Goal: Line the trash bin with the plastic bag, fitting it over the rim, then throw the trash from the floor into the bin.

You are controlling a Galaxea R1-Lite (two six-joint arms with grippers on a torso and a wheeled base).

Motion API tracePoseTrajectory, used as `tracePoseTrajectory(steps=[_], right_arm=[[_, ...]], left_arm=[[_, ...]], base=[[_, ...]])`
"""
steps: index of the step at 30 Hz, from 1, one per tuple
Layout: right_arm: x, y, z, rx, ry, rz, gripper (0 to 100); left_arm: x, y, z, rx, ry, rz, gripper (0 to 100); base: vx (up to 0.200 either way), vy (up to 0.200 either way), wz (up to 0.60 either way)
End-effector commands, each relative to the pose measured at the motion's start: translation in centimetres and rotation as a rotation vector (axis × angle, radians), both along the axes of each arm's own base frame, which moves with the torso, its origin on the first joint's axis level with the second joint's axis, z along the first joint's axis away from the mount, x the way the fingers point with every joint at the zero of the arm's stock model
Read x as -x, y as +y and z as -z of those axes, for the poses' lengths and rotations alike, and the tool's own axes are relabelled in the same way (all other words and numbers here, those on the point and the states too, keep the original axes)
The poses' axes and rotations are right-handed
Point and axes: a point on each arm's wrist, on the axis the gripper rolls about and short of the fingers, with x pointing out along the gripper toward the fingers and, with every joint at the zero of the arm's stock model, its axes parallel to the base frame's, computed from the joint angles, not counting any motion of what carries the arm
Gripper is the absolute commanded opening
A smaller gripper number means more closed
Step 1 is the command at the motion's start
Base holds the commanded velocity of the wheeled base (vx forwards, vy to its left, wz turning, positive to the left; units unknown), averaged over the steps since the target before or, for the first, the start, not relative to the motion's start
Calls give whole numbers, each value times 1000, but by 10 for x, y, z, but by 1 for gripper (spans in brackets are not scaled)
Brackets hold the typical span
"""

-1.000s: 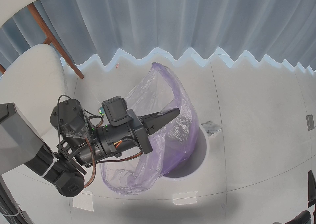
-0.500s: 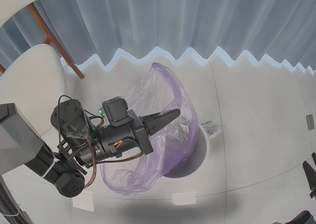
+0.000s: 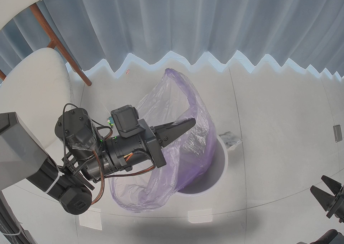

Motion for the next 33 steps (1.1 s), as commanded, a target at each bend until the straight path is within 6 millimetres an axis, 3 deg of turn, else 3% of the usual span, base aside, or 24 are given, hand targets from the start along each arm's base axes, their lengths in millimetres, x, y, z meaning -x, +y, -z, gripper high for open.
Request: tracePoseTrajectory(steps=[1, 11, 33], right_arm=[[-10, 1, 3, 0, 76, -17, 100], [-22, 3, 17, -4, 219, -57, 100], [-19, 10, 48, -13, 434, -182, 100]], left_arm=[[-1, 1, -1, 2, -3, -5, 0], [-2, 1, 1, 0, 3, -7, 0], [-3, 1, 3, -4, 6, -8, 0]], base=[[0, 0, 0], [0, 0, 0], [0, 0, 0]])
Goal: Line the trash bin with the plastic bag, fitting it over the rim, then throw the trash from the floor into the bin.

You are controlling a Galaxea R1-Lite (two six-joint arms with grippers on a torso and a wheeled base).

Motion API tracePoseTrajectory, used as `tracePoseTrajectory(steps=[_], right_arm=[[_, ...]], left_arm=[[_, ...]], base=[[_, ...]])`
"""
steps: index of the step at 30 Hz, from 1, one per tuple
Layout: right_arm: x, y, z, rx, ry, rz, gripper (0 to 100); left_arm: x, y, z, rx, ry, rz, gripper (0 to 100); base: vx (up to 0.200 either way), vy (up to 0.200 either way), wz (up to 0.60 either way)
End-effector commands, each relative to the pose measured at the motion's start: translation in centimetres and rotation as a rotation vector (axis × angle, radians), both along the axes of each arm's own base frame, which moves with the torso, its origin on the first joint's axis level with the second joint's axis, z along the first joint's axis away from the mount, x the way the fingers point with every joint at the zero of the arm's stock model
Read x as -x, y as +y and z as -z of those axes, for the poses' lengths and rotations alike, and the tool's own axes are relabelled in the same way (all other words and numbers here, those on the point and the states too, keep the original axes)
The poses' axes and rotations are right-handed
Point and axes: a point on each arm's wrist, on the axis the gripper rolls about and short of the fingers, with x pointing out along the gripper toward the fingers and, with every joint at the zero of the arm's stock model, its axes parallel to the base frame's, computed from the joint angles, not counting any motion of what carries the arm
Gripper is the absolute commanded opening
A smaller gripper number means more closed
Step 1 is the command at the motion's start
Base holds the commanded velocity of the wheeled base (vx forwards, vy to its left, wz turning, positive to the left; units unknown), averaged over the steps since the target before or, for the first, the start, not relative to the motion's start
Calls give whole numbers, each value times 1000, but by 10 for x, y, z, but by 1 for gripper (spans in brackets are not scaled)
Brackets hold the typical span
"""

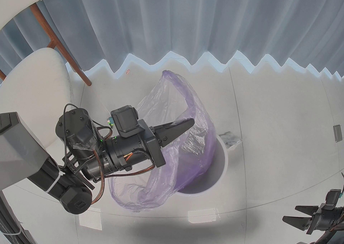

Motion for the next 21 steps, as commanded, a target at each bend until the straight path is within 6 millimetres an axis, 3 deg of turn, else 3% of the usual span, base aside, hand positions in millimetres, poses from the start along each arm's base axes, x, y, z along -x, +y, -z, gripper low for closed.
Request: tracePoseTrajectory(steps=[1, 21], right_arm=[[-2, 1, 6, 11, 56, -10, 100], [-17, 7, 16, 7, 243, -67, 100]], left_arm=[[0, 0, 1, -1, 1, 0, 0], [-4, -2, 9, -48, -54, -20, 0]], base=[[0, 0, 0], [0, 0, 0]])
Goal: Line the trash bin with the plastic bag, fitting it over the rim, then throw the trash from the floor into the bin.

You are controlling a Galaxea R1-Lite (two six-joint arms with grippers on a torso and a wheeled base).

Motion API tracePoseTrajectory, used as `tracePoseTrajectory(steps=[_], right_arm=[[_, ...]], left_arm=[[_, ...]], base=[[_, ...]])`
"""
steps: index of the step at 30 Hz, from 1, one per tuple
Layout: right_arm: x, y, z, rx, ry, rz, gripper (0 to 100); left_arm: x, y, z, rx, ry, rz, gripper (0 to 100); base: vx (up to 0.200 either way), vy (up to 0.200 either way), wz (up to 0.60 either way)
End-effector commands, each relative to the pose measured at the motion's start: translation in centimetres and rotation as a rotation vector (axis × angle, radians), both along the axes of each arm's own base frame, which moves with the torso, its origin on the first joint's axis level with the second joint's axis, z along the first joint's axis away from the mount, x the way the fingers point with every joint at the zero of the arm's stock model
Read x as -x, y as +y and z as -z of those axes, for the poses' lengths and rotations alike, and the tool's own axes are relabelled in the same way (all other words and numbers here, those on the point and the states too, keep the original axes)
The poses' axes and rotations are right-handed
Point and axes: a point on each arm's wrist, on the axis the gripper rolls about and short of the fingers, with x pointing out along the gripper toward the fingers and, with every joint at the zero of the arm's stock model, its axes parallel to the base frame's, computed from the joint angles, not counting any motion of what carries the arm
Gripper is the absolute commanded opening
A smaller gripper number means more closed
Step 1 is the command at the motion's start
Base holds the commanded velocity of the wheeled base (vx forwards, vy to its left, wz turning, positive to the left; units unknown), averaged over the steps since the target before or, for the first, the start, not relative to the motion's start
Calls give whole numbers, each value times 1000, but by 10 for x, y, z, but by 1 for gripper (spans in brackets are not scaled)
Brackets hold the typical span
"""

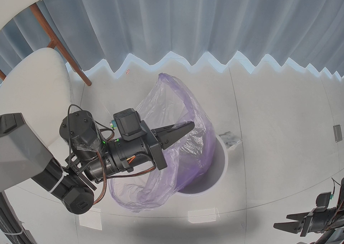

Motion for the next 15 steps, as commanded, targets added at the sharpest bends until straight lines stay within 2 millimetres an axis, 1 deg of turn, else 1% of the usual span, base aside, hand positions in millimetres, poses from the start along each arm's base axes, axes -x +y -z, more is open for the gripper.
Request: tracePoseTrajectory(steps=[1, 7, 15], right_arm=[[-3, 1, 7, 15, 62, -2, 100], [-17, 4, 6, 15, 61, -2, 100], [-43, 11, 11, 14, 53, -3, 100]], left_arm=[[-1, -1, 2, -3, 5, 0, 0], [-1, -1, 2, -3, 5, 0, 0], [-1, -1, 2, -3, 5, 0, 0]], base=[[0, 0, 0], [0, 0, 0], [0, 0, 0]])
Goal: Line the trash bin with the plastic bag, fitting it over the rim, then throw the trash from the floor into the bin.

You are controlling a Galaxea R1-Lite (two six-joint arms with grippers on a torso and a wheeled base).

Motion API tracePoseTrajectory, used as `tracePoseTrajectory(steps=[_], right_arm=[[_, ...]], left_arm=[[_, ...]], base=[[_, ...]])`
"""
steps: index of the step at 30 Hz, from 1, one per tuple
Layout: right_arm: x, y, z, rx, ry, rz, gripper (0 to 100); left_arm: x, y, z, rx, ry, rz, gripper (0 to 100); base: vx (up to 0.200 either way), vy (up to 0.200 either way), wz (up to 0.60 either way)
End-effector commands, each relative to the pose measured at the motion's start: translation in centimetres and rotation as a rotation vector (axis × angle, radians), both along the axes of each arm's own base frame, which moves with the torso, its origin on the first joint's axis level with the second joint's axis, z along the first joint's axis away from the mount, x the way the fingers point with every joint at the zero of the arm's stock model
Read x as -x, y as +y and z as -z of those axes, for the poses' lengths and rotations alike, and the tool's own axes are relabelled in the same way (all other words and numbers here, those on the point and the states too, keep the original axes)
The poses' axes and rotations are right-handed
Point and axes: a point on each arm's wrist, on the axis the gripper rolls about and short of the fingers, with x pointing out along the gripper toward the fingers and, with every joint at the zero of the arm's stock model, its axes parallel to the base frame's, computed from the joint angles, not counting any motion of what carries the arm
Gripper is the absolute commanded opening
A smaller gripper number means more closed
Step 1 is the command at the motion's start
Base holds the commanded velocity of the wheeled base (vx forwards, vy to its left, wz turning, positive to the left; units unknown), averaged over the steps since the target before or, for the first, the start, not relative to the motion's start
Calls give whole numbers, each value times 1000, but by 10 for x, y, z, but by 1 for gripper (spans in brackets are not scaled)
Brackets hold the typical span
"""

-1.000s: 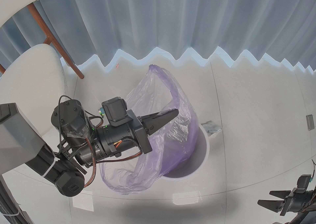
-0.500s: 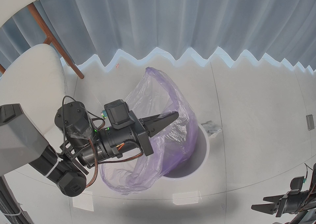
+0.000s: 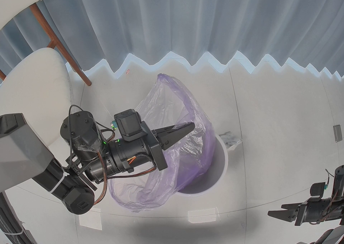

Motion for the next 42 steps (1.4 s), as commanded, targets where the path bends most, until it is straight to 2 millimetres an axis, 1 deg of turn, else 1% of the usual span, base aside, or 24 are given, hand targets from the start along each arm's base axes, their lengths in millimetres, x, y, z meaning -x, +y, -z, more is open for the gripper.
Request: tracePoseTrajectory(steps=[1, 11, 22, 31, 42], right_arm=[[-12, 3, 12, 19, 77, 1, 100], [-25, 6, 20, 25, 105, 0, 100], [-47, 12, 28, 18, 76, 2, 100], [-53, 13, 34, 23, 102, 3, 100], [-68, 16, 47, 25, 103, 7, 100]], left_arm=[[0, 0, 0, -1, 2, 0, 0], [0, 0, 0, -1, 0, -1, 0], [0, 0, 1, -2, 2, -1, 0], [1, -1, 2, -5, 5, 2, 0], [1, 0, 1, -4, 3, 2, 0]], base=[[0, 0, 0], [0, 0, 0], [0, 0, 0], [0, 0, 0], [0, 0, 0]])
